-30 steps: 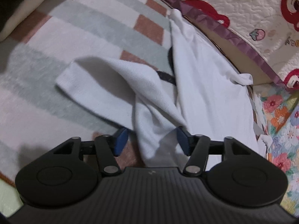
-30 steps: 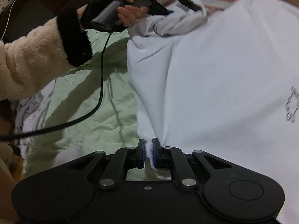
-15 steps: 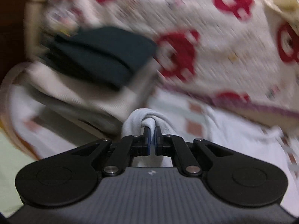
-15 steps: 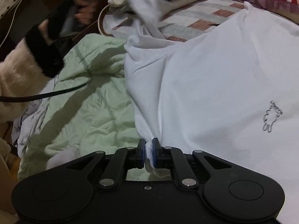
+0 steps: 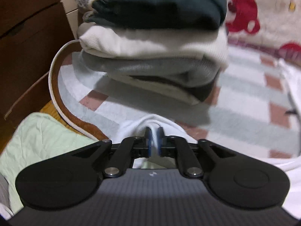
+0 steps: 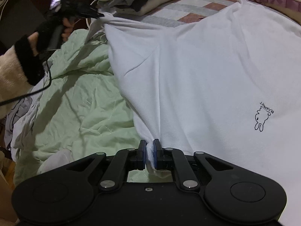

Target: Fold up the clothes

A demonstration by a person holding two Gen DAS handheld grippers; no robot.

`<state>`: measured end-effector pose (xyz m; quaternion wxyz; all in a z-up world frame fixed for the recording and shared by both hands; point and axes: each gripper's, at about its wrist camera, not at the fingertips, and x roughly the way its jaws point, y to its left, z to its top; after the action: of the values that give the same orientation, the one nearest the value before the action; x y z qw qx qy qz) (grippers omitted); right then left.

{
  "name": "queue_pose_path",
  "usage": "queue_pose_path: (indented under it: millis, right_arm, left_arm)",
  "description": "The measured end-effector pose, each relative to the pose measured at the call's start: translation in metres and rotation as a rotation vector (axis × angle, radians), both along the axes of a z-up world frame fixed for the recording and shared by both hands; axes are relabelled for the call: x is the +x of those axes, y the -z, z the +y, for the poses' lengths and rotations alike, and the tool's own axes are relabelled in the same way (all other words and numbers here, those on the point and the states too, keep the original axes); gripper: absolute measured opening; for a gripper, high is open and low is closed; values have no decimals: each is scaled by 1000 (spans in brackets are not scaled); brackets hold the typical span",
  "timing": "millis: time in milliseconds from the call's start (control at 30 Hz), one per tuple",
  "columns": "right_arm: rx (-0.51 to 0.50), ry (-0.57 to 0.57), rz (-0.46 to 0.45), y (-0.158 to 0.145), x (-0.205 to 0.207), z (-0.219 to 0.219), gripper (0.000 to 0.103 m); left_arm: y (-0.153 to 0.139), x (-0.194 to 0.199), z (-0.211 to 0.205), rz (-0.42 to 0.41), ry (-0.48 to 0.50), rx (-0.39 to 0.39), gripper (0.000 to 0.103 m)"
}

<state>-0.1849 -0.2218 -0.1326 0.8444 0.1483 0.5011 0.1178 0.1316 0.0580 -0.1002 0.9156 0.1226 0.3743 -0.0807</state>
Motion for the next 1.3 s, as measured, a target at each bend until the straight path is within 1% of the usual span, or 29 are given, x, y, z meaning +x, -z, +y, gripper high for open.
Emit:
queue_pose_path:
  millis: [67,167,200,267,300,367,400,433,567,667,733,800,833,867,900,933,967,1000,1033,1100,1133,1167,1200,1233,1267,1300]
  right_arm:
    - [-11,-5,10,0,2,1,11]
    - [-42,-27,24,-3,5,6,11]
    - [-52,-35,29,-4,6,7,11]
    - [-73,-50,39,-6,9,10,11]
    - [-83,-57,43,-7,10,12,12]
    - [-102,-70,45,-11,13,14,15]
    - [-108,-72,26,-17,14,13,17]
    - [-114,-73,8,-23,16,13,20]
    - [-100,-57,-120,-41,27,13,21]
    - [-166,-118,-194,-44,38,32,22]
    - [-221,-187,-222,-41,43,49,22]
    - [-294,-254,-242,-35,48,67,23]
    - [-333,-282,-252,-32,50,75,28]
    - [-368,-305,-264,-29,50,78,37]
    - [-403,-327,-276,-26,51,82,45]
    - [-439,-349,-288,-24,51,85,56]
    - [-474,-372,-300,-21,52,89,58]
    - [-510,-394,-312,-18,53,93,58]
    - [-546,-416,-324,-15,53,96,58]
    - [-617,-461,-347,-10,54,103,54]
    - [-652,-483,-359,-7,55,107,38]
    - [-659,-486,-366,-7,56,106,9]
    - [-617,-453,-360,-11,59,98,7]
    - [-583,-414,-344,-9,62,88,7]
    - [-550,-375,-329,-8,65,79,7]
    - [-516,-335,-314,-6,67,69,7]
  left_arm:
    - [6,12,2,-8,9,69,9]
    - [6,26,18,-16,53,116,9]
    - [6,28,22,-16,70,126,9]
    - [9,19,27,2,117,115,9]
    - [10,15,30,11,141,109,11]
    - [13,6,35,30,188,98,29]
    - [15,1,37,39,212,92,43]
    - [16,-3,40,48,235,86,45]
    - [21,-20,49,83,322,64,44]
    - [18,-14,50,77,293,70,45]
    - [16,-11,50,73,274,73,50]
    - [15,-7,51,69,255,77,51]
    - [14,-5,51,67,245,79,51]
    - [13,-3,52,65,236,81,51]
    - [12,-1,52,63,226,83,51]
    - [11,0,52,61,216,84,41]
    - [10,2,52,59,207,86,29]
    - [9,4,53,57,197,88,5]
    - [8,6,53,55,187,90,5]
    - [7,10,53,51,168,94,5]
    - [3,12,54,45,161,94,5]
    - [-9,14,56,24,164,83,5]
    - [-25,18,58,11,167,57,5]
    - [-37,23,61,17,164,23,5]
    - [-47,31,63,35,151,-19,5]
    - [-52,41,66,71,132,-71,5]
